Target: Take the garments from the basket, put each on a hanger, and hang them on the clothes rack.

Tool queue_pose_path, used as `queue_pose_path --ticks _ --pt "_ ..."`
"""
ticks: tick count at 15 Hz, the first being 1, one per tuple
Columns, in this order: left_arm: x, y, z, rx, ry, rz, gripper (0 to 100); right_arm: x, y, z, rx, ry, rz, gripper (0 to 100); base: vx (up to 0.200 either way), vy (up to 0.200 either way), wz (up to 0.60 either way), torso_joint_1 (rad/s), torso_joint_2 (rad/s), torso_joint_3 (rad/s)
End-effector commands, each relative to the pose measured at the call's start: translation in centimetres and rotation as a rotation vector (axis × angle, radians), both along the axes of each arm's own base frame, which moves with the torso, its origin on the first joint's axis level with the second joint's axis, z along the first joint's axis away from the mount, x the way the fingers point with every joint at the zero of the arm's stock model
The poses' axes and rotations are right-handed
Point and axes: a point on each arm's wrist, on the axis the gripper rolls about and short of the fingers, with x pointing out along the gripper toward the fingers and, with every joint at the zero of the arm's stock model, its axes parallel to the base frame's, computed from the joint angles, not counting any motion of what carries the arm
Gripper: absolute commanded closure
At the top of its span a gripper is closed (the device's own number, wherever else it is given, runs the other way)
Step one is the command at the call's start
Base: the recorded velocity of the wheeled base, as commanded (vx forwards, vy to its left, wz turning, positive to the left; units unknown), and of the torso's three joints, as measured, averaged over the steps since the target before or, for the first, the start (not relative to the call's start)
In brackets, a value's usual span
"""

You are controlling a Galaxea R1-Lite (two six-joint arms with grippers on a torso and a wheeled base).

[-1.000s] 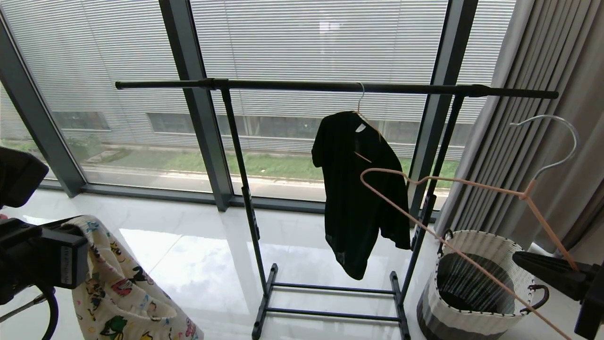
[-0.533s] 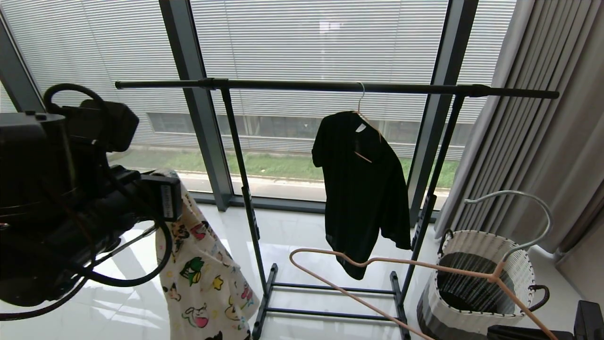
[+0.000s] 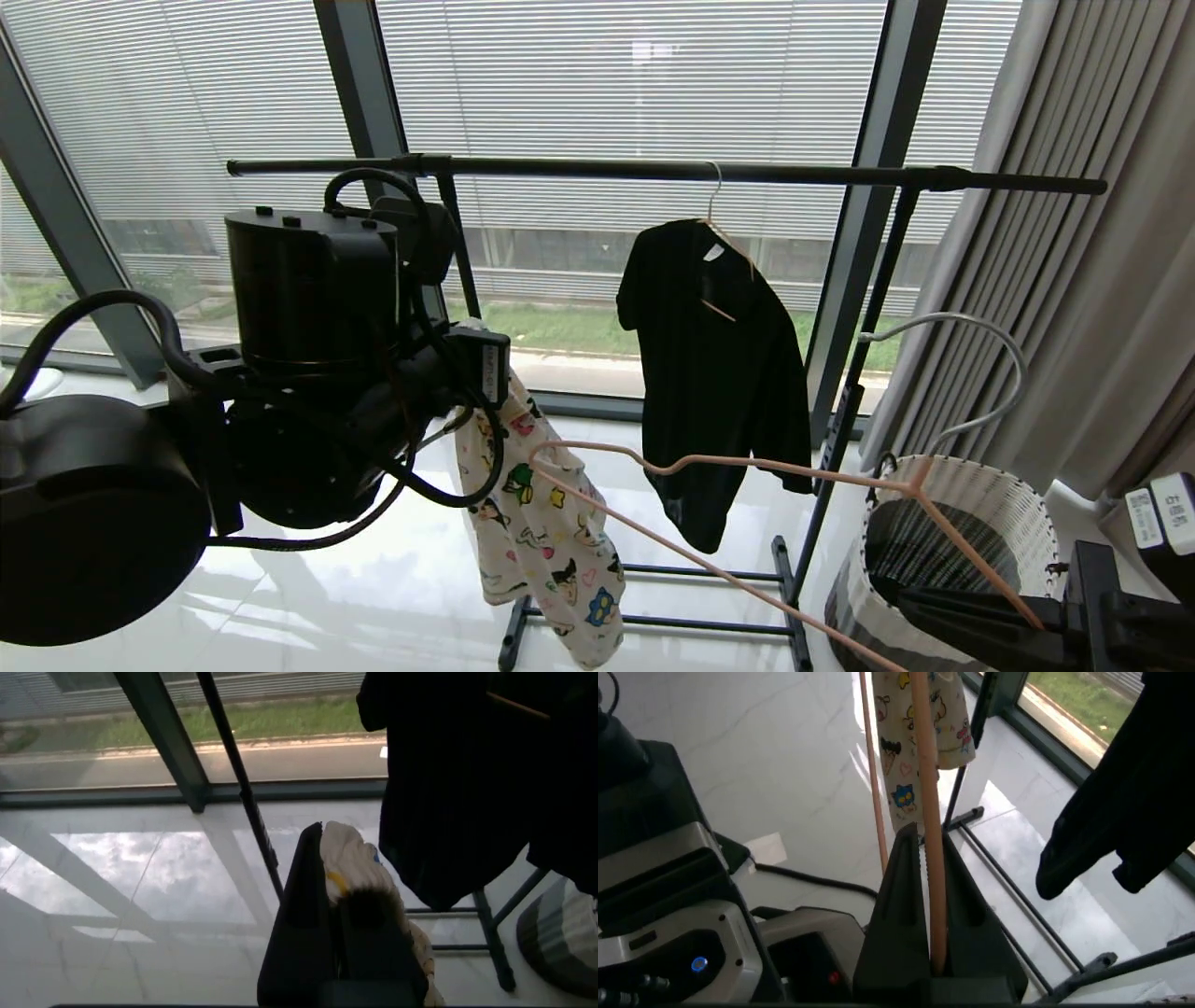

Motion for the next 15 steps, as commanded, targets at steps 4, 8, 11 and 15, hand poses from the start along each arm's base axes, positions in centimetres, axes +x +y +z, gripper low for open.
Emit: queue_pose_path --ticks 4,8,11,15 --pt "-0.8 -1.6 -0.3 0.006 0.007 -0.059 100 2.4 1.9 -1.1 -0.025 0.032 -0.018 100 0.000 0.000 0.00 0.000 0.00 0.000" --pt "-0.7 -1.5 -0.2 0.012 -0.002 -0.019 100 2.8 1.6 -0.9 -0.015 0.020 -0.047 100 0.000 0.000 0.00 0.000 0.00 0.000" --pt "-0.7 -1.5 -0.2 0.016 -0.003 -0.009 100 2.9 1.7 -0.8 -0.010 0.014 -0.047 100 0.000 0.000 0.00 0.000 0.00 0.000" --pt "-0.9 -1.8 -0.2 0.018 -0.005 -0.013 100 3.4 2.1 -0.1 0.004 -0.002 -0.048 100 0.000 0.000 0.00 0.000 0.00 0.000"
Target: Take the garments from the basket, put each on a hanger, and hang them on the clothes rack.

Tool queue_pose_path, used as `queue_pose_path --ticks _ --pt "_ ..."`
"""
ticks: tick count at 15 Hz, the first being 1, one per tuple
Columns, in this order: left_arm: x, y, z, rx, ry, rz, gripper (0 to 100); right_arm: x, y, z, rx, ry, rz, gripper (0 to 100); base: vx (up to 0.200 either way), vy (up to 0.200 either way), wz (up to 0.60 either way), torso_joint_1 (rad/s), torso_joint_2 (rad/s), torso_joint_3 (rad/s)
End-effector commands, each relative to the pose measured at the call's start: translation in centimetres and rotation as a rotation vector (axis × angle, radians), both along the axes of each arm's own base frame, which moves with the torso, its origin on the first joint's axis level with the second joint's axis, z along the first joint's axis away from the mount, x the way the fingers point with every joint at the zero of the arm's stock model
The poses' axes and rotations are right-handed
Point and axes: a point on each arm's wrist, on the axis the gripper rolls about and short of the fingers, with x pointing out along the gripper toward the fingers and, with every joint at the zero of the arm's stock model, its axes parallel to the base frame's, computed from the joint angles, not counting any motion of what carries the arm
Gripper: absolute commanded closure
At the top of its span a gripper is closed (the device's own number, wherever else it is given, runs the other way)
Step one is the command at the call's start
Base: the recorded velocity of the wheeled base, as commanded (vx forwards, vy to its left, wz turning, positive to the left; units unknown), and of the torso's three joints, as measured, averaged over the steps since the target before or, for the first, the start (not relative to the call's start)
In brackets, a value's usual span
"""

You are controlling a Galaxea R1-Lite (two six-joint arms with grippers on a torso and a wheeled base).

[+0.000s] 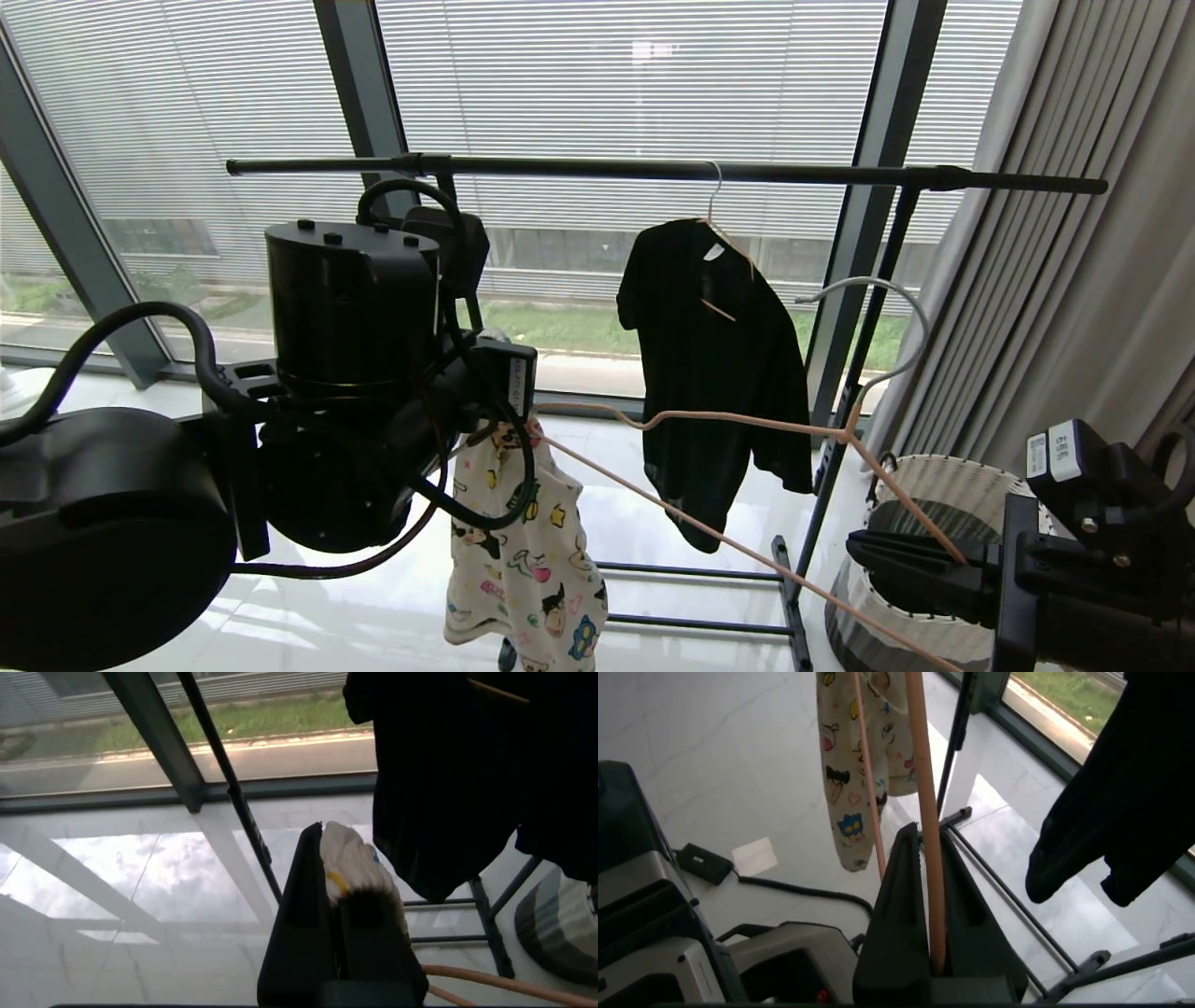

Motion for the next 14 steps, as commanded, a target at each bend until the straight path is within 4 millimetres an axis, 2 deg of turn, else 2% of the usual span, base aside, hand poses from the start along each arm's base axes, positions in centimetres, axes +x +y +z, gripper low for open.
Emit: queue_pose_path --ticks 1,8,11,14 --pt "-0.3 -0.3 0.1 -0.004 -0.004 -0.013 100 0.4 0.4 0.0 -0.006 0.005 0.004 100 0.000 0.000 0.00 0.000 0.00 0.000" --pt "-0.3 -0.4 0.6 -0.017 -0.017 -0.014 100 2.4 2.1 -0.4 -0.003 0.020 -0.001 100 0.000 0.000 0.00 0.000 0.00 0.000" --pt "0.0 -0.5 1.7 -0.039 -0.053 0.019 100 3.9 3.3 -0.6 0.037 0.034 -0.065 100 0.000 0.000 0.00 0.000 0.00 0.000" --pt "0.9 -1.1 3.1 -0.125 -0.100 0.114 100 5.7 4.8 0.2 0.089 0.032 -0.090 100 0.000 0.000 0.00 0.000 0.00 0.000"
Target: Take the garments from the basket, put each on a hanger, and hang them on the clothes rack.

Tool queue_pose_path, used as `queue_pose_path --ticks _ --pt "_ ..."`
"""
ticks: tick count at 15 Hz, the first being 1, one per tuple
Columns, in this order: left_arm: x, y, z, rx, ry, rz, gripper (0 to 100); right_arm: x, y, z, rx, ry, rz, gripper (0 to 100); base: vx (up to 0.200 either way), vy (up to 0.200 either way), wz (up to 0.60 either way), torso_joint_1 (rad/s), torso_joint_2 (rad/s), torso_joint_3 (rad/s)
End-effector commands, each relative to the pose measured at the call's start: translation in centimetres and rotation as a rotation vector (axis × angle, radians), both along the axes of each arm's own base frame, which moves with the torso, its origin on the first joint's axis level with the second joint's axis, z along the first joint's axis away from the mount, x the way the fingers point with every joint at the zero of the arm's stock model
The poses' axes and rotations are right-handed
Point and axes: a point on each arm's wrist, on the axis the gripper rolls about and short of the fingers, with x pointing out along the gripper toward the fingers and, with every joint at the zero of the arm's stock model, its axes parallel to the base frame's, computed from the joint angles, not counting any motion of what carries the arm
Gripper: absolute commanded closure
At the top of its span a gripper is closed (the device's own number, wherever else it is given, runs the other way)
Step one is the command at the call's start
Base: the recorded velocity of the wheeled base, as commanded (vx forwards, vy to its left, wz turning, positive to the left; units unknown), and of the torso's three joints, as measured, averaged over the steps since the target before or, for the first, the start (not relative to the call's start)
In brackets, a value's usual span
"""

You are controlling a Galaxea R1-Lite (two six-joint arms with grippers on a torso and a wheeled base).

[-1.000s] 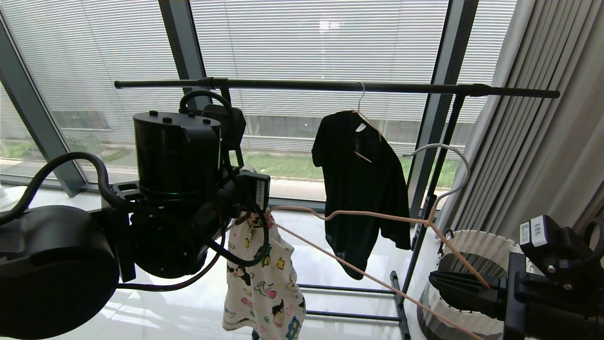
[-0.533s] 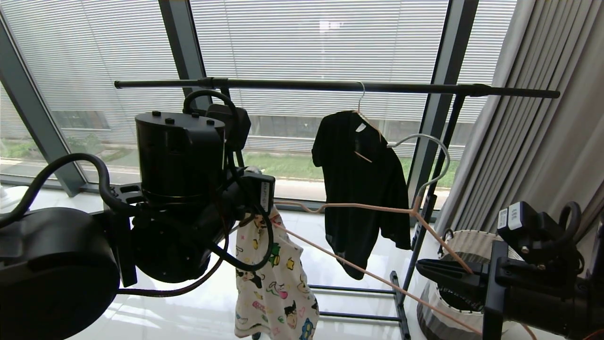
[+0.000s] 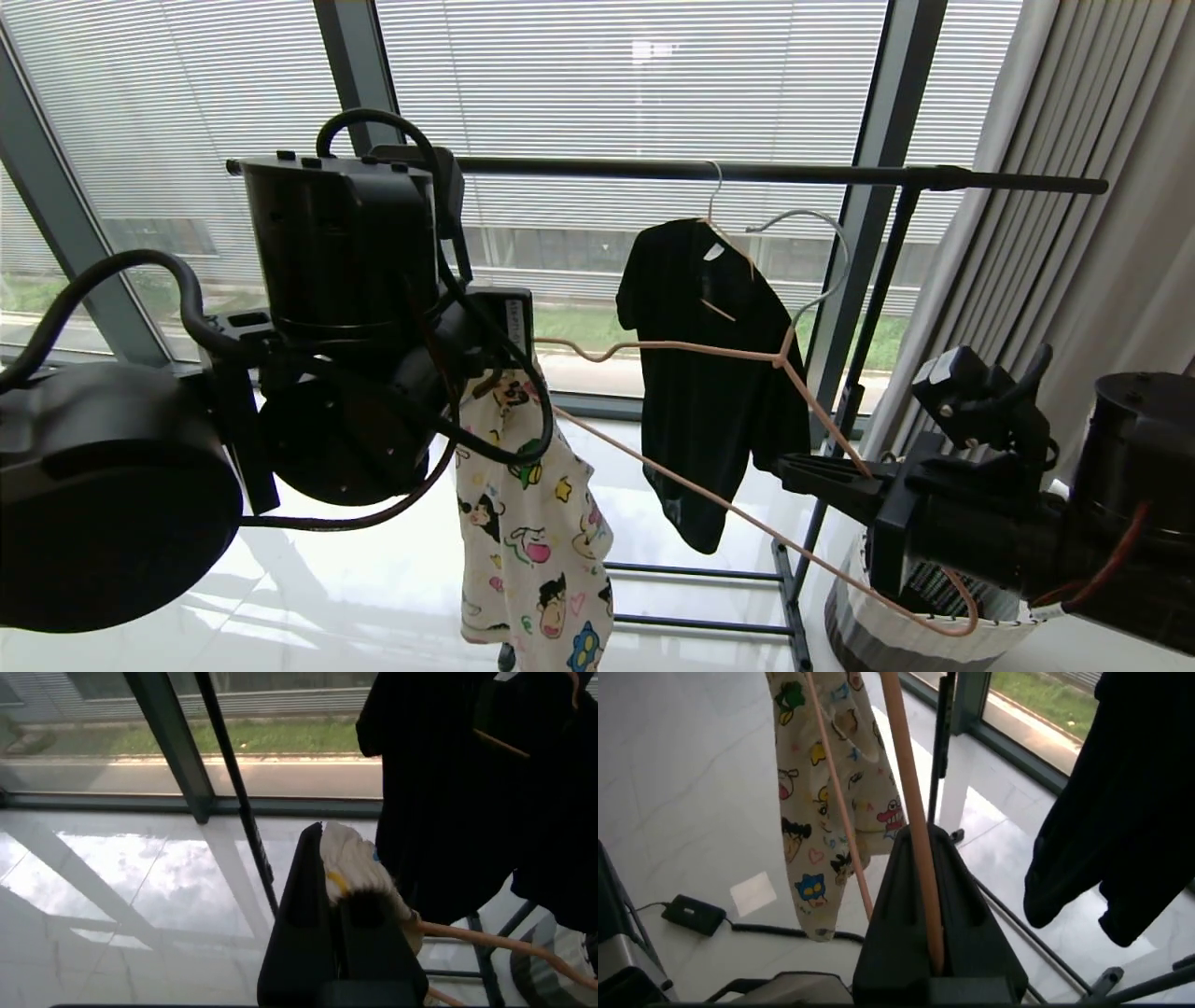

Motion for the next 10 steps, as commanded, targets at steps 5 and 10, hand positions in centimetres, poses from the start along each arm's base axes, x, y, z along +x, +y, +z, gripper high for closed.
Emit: queue_pose_path --ticks 5,10 --pt "0.8 -0.8 1.3 -0.045 -0.037 0.003 100 4.2 4.5 1.1 0.049 -0.014 -0.002 100 0.000 0.000 0.00 0.000 0.00 0.000" --pt "0.8 -0.3 1.6 -0.026 -0.043 0.010 100 4.3 6.5 0.2 0.036 0.006 0.042 100 0.000 0.000 0.00 0.000 0.00 0.000"
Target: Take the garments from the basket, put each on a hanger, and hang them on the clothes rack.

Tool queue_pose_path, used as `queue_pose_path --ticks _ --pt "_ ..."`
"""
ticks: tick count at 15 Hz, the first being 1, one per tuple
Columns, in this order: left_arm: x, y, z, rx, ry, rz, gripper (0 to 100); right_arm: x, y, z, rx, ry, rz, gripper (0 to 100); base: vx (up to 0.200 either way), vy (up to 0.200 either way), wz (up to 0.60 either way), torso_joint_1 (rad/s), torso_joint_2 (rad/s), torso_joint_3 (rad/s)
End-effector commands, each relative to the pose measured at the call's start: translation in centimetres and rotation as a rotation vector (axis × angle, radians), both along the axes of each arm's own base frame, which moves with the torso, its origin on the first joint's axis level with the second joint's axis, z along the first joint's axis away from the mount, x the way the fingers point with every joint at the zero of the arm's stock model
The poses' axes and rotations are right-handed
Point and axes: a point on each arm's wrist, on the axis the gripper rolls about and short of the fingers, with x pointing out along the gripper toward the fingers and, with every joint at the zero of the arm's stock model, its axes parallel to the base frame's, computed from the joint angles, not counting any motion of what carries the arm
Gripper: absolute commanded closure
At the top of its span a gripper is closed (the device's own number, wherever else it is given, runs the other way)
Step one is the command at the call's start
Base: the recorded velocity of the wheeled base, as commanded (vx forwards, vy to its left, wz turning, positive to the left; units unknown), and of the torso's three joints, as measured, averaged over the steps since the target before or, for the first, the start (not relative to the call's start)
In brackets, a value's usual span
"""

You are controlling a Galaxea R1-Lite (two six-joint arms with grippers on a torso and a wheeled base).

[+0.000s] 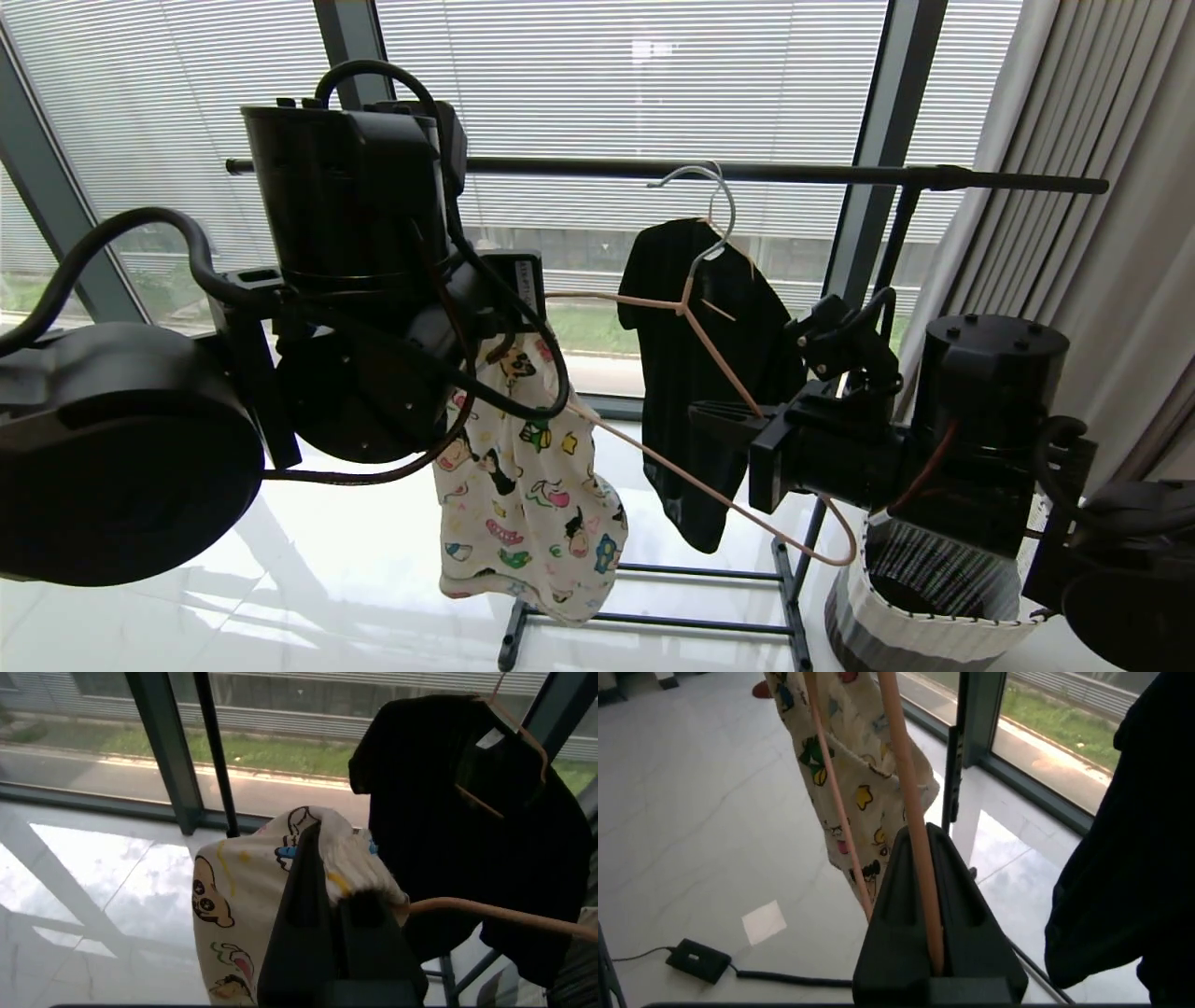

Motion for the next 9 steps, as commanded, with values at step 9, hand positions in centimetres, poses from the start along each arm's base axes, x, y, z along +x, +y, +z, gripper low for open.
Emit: queue_pose_path --ticks 9 --pt "-2.5 -2.5 0.4 -0.027 -0.008 -0.123 100 0.6 1.9 -0.6 0.027 0.057 0.018 100 0.000 0.000 0.00 0.000 0.00 0.000"
